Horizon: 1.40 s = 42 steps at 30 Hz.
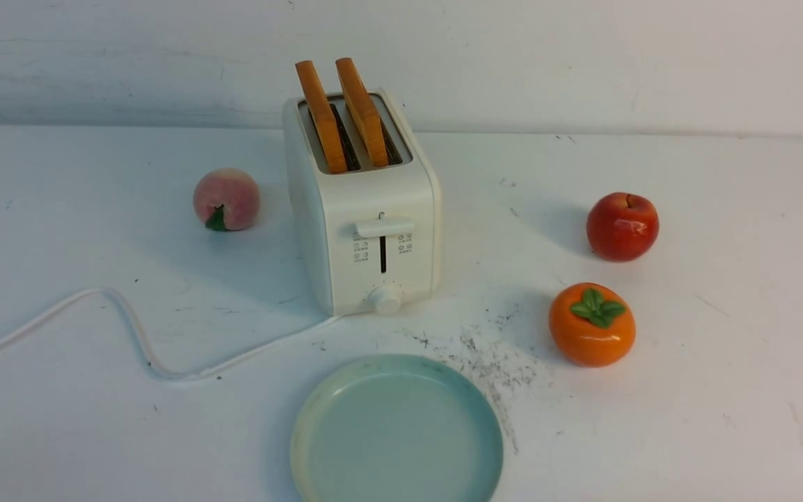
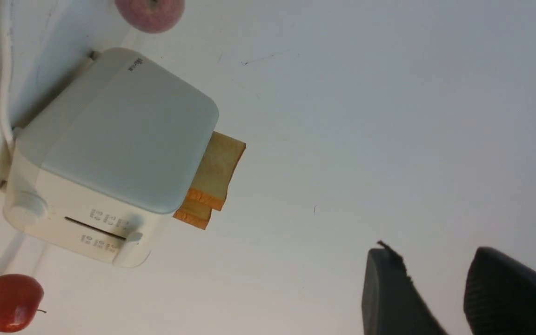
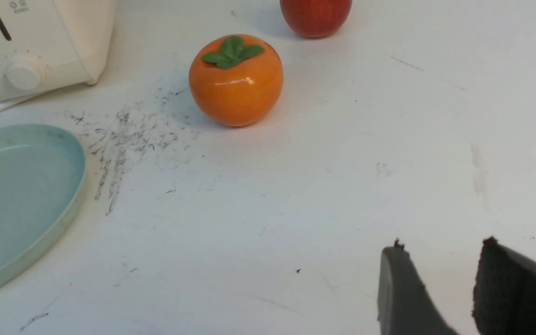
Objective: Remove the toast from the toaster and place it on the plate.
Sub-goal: Use the right arm to take out a slice of bread
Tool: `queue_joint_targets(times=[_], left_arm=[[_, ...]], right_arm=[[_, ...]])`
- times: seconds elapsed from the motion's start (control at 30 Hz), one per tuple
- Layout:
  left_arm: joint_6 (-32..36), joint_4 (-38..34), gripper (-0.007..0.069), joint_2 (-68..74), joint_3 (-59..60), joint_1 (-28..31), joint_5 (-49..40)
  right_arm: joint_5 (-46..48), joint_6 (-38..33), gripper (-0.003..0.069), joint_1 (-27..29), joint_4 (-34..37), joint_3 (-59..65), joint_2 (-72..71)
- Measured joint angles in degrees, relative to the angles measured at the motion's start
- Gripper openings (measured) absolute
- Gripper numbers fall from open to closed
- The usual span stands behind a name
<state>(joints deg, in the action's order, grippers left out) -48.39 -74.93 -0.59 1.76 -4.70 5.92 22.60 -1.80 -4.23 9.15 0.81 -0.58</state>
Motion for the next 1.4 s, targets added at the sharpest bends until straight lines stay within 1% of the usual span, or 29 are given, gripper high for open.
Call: queue_joint_targets(times=[0.13,0.2,0.23,0.27,0.33,0.4,0.43,0.47,0.5,0.6,0.7,0.77,0.8,0.83,0.87,0.9,1.0,1.03,1.07,1.1,1.13,1.17,1.2,1.23,1.27,1.3,1.33,1.37,1.4], left_arm=[[3.18,-0.12,0.0238,0.00,0.00,0.00,0.05],[4.75,-0.12,0.0238,0.00,0.00,0.00,0.05],[4.94,-0.12,0.0238,0.00,0.00,0.00,0.05],[5.49,-0.17,0.0238,0.00,0.00,0.00,-0.09],[5.72,-0.17,0.0238,0.00,0.00,0.00,-0.97],[5.77,-0.17,0.0238,0.00,0.00,0.00,-1.69],[6.38,0.04,0.0238,0.00,0.00,0.00,-3.12],[7.57,0.88,0.0238,0.00,0.00,0.00,-4.13],[7.88,1.12,0.0238,0.00,0.00,0.00,-4.32],[15.29,5.80,0.0235,0.00,0.00,0.00,-10.60],[20.54,7.17,0.0206,0.00,-0.49,0.00,-15.30],[24.53,7.32,0.0140,0.00,-2.40,0.00,-18.59],[25.20,7.32,0.0119,0.00,-3.08,0.00,-18.96],[26.31,7.32,0.0074,0.00,-4.80,0.00,-19.15],[26.53,7.32,0.0065,0.00,-4.80,0.00,-19.15],[28.58,7.72,0.0003,0.00,-6.91,0.00,-18.84],[34.09,8.59,-0.0014,0.00,-10.27,0.00,-17.41],[34.47,8.59,-0.0014,0.00,-10.40,0.00,-17.41],[37.42,8.59,-0.0014,0.00,-11.09,0.05,-16.30],[38.76,8.53,-0.0014,-0.02,-11.25,0.10,-15.77],[39.60,8.43,-0.0014,-0.02,-11.30,0.10,-15.45],[39.75,8.37,-0.0014,-0.02,-11.30,0.10,-15.32],[40.71,8.10,-0.0014,0.25,-11.30,0.10,-15.07],[41.09,8.06,-0.0014,0.81,-11.30,0.10,-15.07],[41.20,8.06,-0.0014,0.96,-11.30,0.10,-15.07],[41.40,8.06,-0.0014,2.35,-11.30,0.10,-15.07],[41.45,8.06,-0.0014,2.54,-11.30,0.10,-15.13],[41.44,8.04,-0.0014,3.84,-11.32,0.10,-15.46],[41.44,8.04,-0.0014,4.94,-11.32,0.10,-16.00]], right_arm=[[-0.77,0.41,0.0240,0.00,1.40,0.05,0.00],[-2.63,4.04,0.0240,0.00,9.68,0.41,0.00],[-2.78,4.93,0.0240,0.00,11.57,0.49,0.00],[-4.45,8.74,0.0240,0.00,19.66,0.59,0.00],[-6.44,13.06,0.0240,0.00,30.01,0.59,0.00],[-7.48,14.47,0.0240,0.00,35.59,0.59,0.00],[-8.42,15.69,0.0240,0.00,41.84,0.59,0.00],[-9.17,15.93,0.0240,0.00,44.93,0.59,0.00],[-9.17,15.92,0.0240,0.00,45.51,0.59,0.00],[-12.19,16.06,0.0240,0.00,52.99,0.59,0.00],[-13.31,15.80,0.0240,0.00,55.18,0.59,0.00],[-13.99,15.44,0.0239,0.00,56.46,0.59,0.00],[-14.29,15.26,0.0233,0.00,56.87,0.54,0.00],[-15.47,14.75,0.0216,0.00,57.28,0.15,0.00],[-15.47,14.63,0.0211,0.00,57.34,0.02,0.00],[-17.28,12.61,0.0171,0.00,57.33,-1.21,0.00],[-21.82,2.49,0.0034,0.00,56.20,-6.32,1.95],[-22.60,1.80,0.0027,0.00,56.12,-6.72,2.23],[-23.59,-6.12,-0.0011,0.00,55.68,-10.77,5.49],[-23.43,-10.78,-0.0015,0.00,55.51,-13.32,7.80],[-22.60,-14.60,-0.0015,0.00,55.36,-15.54,9.92],[-22.21,-15.57,-0.0014,0.00,55.35,-16.12,10.49],[-18.42,-23.13,-0.0010,0.00,55.06,-21.04,15.46],[-14.80,-27.51,-0.0008,0.00,54.79,-24.33,19.03],[-13.99,-28.34,-0.0008,0.00,54.73,-25.02,19.77],[-6.82,-34.54,-0.0006,0.00,54.03,-31.27,27.18],[-5.88,-34.54,-0.0006,0.00,53.93,-31.27,27.18],[1.87,-37.73,-0.0006,0.00,52.74,-36.90,34.41],[7.61,-38.56,-0.0006,0.00,51.13,-41.01,40.15]])
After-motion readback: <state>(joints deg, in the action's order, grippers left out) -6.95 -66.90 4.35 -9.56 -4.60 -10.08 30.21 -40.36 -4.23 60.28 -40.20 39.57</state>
